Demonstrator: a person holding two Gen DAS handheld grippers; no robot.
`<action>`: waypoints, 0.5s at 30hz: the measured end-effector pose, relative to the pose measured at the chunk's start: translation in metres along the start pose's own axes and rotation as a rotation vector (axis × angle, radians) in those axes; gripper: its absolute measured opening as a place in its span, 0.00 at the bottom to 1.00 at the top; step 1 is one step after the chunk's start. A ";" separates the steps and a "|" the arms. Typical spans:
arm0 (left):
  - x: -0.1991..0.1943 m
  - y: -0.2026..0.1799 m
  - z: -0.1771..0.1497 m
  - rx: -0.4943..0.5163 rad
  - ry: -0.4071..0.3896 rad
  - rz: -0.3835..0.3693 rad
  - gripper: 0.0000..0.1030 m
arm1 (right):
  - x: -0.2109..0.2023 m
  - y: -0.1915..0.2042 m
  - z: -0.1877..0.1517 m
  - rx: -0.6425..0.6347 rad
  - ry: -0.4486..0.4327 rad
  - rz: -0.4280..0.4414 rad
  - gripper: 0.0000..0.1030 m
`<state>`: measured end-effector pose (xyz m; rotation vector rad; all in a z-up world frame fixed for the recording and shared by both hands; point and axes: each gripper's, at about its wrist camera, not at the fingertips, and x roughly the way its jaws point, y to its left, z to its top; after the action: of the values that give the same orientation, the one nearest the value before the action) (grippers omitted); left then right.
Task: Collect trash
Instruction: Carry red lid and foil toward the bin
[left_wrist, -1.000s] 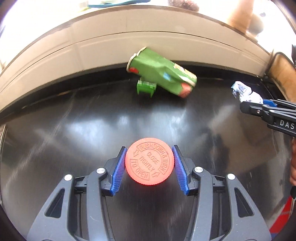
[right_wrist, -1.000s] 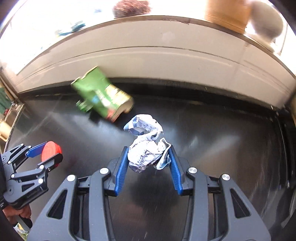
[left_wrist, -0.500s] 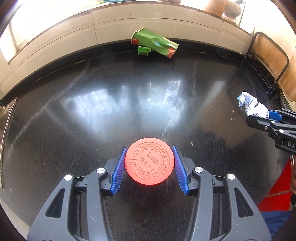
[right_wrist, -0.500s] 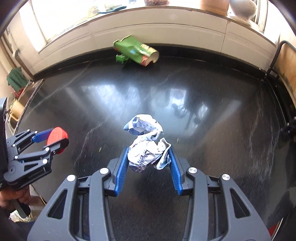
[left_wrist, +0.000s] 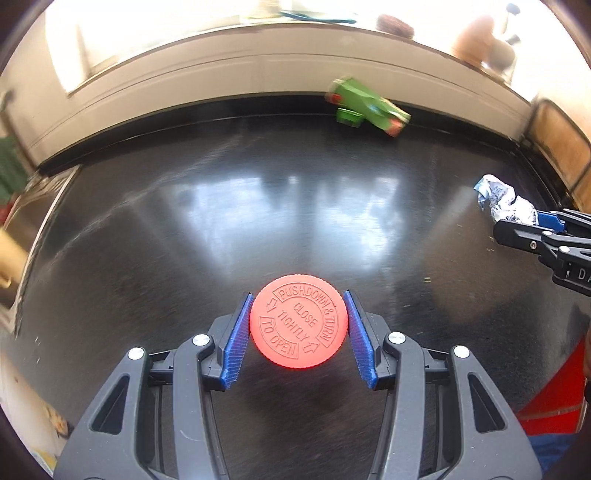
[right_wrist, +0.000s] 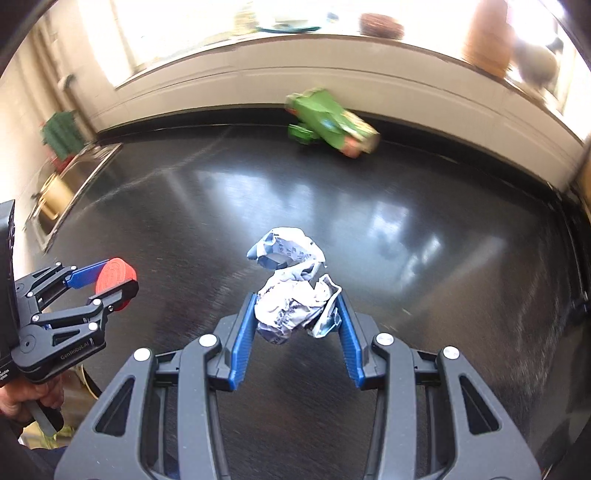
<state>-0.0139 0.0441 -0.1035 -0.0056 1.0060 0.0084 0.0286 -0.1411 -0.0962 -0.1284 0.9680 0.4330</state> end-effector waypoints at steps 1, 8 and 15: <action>-0.003 0.007 -0.003 -0.017 -0.004 0.015 0.47 | 0.003 0.012 0.005 -0.030 0.000 0.018 0.41; -0.034 0.081 -0.042 -0.212 -0.018 0.154 0.47 | 0.021 0.122 0.023 -0.265 0.024 0.179 0.41; -0.073 0.161 -0.115 -0.457 -0.003 0.310 0.47 | 0.035 0.257 0.015 -0.536 0.091 0.374 0.41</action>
<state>-0.1516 0.2034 -0.1035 -0.2669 0.9758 0.5207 -0.0483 0.1068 -0.0942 -0.4585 0.9472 1.0359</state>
